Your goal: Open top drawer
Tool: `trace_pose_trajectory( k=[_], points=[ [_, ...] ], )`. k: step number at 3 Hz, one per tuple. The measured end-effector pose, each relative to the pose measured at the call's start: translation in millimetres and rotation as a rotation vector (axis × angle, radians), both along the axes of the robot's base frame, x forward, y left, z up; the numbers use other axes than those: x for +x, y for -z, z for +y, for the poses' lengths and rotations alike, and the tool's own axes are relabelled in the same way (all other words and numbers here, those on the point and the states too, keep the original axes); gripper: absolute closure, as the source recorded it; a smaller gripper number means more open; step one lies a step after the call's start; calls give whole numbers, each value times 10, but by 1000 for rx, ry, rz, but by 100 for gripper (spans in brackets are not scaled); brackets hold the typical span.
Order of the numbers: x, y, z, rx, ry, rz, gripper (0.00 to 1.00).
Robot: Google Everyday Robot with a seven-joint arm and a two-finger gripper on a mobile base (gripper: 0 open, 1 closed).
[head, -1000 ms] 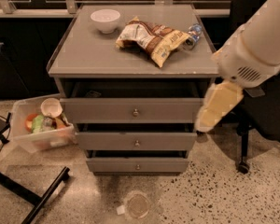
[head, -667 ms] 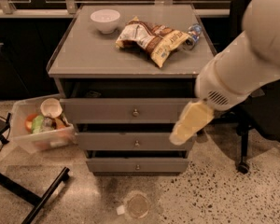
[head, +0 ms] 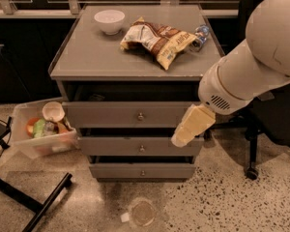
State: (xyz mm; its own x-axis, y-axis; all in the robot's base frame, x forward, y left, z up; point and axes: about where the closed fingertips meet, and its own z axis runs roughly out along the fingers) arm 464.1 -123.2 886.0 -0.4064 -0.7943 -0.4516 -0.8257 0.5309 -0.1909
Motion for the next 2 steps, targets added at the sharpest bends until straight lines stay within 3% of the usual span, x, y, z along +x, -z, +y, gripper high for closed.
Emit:
trace_pose_trajectory(
  k=[1,2],
  points=[
    [109,297,80,-8,-3,40,0],
    [267,818,149,-10,25,79,0]
  ],
)
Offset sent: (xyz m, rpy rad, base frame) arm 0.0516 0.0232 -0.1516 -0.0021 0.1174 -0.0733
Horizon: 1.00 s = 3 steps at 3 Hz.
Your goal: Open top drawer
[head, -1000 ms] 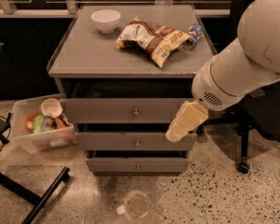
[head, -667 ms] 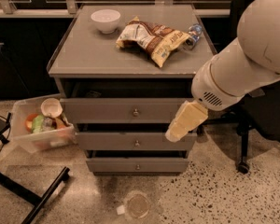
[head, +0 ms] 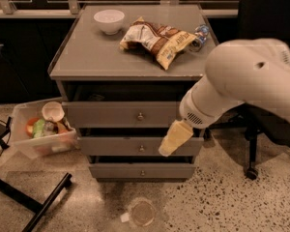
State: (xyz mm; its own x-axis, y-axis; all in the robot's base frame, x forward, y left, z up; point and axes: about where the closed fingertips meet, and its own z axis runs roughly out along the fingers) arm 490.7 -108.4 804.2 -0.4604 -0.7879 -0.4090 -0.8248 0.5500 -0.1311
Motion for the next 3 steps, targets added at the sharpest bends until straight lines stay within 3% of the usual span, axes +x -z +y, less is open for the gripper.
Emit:
trace_pose_trajectory(
  k=[1,2,3],
  points=[
    [194,443,30,-7,58,-25,0],
    [395,829,106,-38,96,-104,0],
    [561,755,117,-25,123,-184,0]
  ],
)
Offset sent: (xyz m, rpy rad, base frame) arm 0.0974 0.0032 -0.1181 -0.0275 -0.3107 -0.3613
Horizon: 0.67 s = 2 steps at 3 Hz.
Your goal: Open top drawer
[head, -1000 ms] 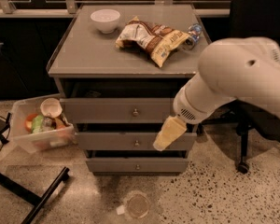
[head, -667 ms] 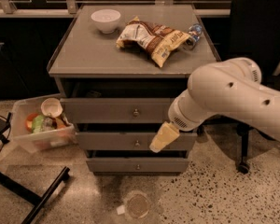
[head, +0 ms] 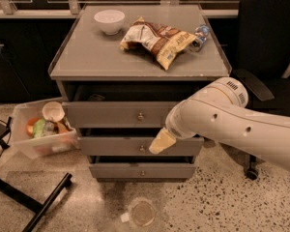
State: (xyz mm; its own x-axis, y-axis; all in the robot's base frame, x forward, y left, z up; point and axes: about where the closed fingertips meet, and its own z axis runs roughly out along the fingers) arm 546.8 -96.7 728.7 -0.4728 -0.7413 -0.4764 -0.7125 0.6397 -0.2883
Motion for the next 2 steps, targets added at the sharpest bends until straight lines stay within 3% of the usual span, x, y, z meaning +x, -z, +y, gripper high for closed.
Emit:
trace_pose_trajectory(
  k=[1,2],
  points=[
    [0,0,0,0,0,0,0],
    [175,56,66,39,-19,-19,0]
  ],
)
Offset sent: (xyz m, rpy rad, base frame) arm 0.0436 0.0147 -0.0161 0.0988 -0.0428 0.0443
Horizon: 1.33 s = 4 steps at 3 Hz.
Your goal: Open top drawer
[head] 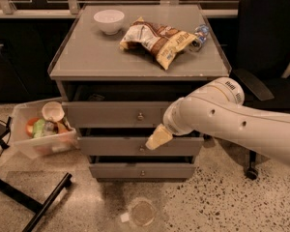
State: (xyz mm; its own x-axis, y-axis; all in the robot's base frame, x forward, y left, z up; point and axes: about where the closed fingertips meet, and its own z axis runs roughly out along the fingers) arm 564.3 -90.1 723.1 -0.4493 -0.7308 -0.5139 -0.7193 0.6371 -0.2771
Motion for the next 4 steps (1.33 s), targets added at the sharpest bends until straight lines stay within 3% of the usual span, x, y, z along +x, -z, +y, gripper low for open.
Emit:
trace_pose_trajectory(
  k=[2,3,4],
  points=[
    [633,65,309,100,-83,-73,0],
    [914,241,397,113,-86,-57,0],
    [1143,518,428,101,-64,-3,0]
  ],
)
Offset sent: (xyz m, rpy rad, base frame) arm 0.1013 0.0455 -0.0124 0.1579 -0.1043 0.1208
